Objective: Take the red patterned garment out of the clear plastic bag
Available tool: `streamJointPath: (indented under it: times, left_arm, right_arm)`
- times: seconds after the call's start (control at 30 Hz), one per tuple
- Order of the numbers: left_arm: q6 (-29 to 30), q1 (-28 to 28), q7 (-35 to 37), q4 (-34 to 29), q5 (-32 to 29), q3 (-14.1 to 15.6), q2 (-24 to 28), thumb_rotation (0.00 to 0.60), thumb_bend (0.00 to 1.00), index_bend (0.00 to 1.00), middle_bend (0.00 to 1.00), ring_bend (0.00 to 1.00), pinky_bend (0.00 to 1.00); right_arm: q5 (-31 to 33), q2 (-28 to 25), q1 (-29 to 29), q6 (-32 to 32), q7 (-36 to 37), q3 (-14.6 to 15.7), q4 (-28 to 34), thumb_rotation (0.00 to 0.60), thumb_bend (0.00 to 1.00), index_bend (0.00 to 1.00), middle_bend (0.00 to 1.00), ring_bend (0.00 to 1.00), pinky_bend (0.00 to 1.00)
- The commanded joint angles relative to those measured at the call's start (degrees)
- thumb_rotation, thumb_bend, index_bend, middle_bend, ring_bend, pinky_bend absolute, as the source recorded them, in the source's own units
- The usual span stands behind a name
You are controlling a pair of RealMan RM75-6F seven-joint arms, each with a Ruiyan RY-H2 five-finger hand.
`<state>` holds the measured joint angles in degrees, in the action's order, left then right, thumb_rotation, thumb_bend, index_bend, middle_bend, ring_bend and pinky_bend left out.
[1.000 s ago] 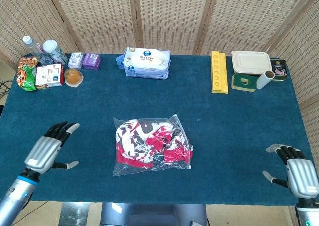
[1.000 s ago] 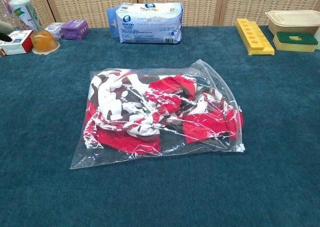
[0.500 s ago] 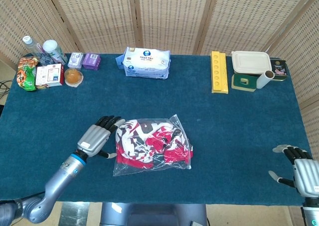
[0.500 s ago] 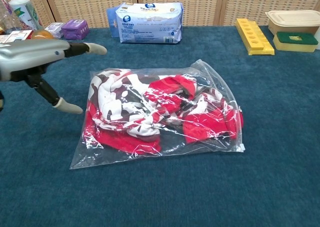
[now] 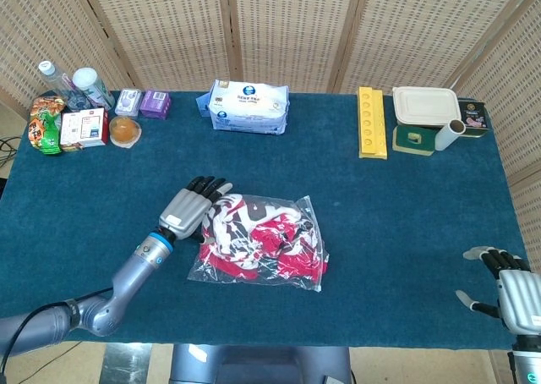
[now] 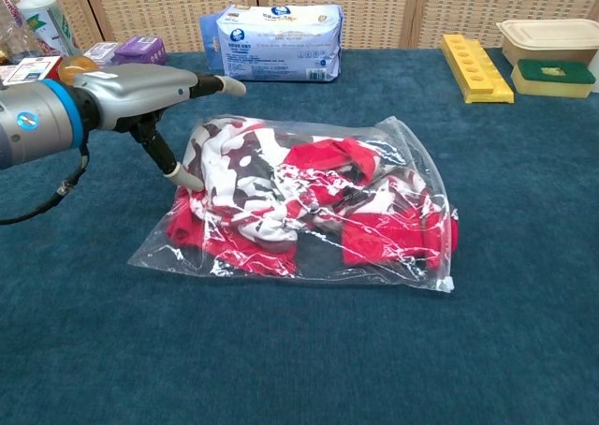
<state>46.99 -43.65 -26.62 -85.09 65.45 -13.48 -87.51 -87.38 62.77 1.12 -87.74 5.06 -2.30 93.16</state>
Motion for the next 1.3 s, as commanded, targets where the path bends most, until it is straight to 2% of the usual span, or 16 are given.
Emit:
streamJointPath:
  times: [0.03,0.1,0.2,0.27,0.37,0.57,0.7,0.8,0.9,1.03,1.17,1.3]
  left_arm:
    - [-3.2,-4.2,0.7,5.9,-2.3,-2.4,-2.6,0.536,0.01,0.0,0.04,0.0,0.06]
    - [-4.3,-8.0,1.0,11.7,-3.2,-5.5,-4.6,0.537,0.01,0.0,0.04,0.0,0.06]
    - [-4.9,-10.4,2.6,15.5,-3.9,-7.2,-6.0,0.535,0.01,0.0,0.04,0.0,0.06]
    - [-5.5,-11.1,4.4,15.6,-4.2,-8.0,-5.6,0.543,0.01,0.0,0.04,0.0,0.06]
    - [-7.7,-9.6,10.7,8.9,-4.2,-8.9,-0.1,0.544,0.01,0.0,0.04,0.0,0.06]
    - [-14.3,-6.0,20.7,-6.3,1.8,-7.3,15.0,0.542,0.01,0.0,0.04,0.0,0.06]
    - [-18.7,-5.7,27.3,-11.6,7.9,-6.5,21.2,0.536,0.01,0.0,0.04,0.0,0.06]
    - [-21.7,-7.1,31.1,-13.2,13.1,-5.5,23.4,0.532,0.01,0.0,0.04,0.0,0.06]
    - [-23.6,-9.4,33.1,-12.8,16.1,-4.6,22.8,0.529,0.01,0.0,0.04,0.0,0.06]
    - [-25.9,-13.5,34.8,-10.1,17.5,-3.7,19.1,0.521,0.01,0.0,0.04,0.0,0.06]
    - [-26.4,-18.2,31.9,-4.1,18.4,-2.8,12.8,0.523,0.0,0.0,0.04,0.0,0.06]
    - [-28.4,-23.2,29.0,3.1,15.7,-2.6,6.2,0.523,0.0,0.0,0.04,0.0,0.06]
  right_arm:
    - [0.4,0.1,-0.2,-0.1,-0.8,-0.1,0.6,0.576,0.19,0.35,0.32,0.3,0.28]
    - [0.8,0.1,-0.5,-0.6,-1.6,-0.2,1.3,0.575,0.19,0.35,0.32,0.3,0.28]
    - [0.8,0.0,-0.8,-1.0,-2.3,-0.3,2.0,0.582,0.19,0.35,0.32,0.3,0.28]
    - [0.9,-0.2,-0.9,-1.2,-2.5,-0.3,2.2,0.584,0.19,0.35,0.32,0.3,0.28]
    - [0.6,-0.4,-1.2,-1.6,-2.4,-0.3,2.4,0.58,0.19,0.34,0.32,0.3,0.28]
    - [-0.2,-0.7,-1.0,-1.6,-2.1,-0.4,2.4,0.579,0.19,0.34,0.32,0.3,0.28]
    - [-0.7,-0.5,-0.7,-1.4,-2.1,-0.3,2.5,0.58,0.19,0.34,0.32,0.3,0.28]
    - [-1.1,-0.5,-0.8,-1.6,-2.2,-0.2,2.6,0.58,0.19,0.34,0.32,0.3,0.28]
    - [-1.1,-0.5,-1.1,-2.0,-2.1,-0.2,2.6,0.582,0.19,0.34,0.32,0.3,0.28]
    - [-0.9,-0.5,-1.5,-2.4,-1.6,-0.1,2.3,0.584,0.18,0.34,0.32,0.3,0.28]
    - [-0.4,-0.5,-2.2,-3.1,-0.8,-0.2,1.7,0.58,0.19,0.34,0.32,0.3,0.28]
    - [0.2,-0.6,-2.8,-3.7,0.1,-0.3,1.1,0.579,0.19,0.33,0.32,0.3,0.28]
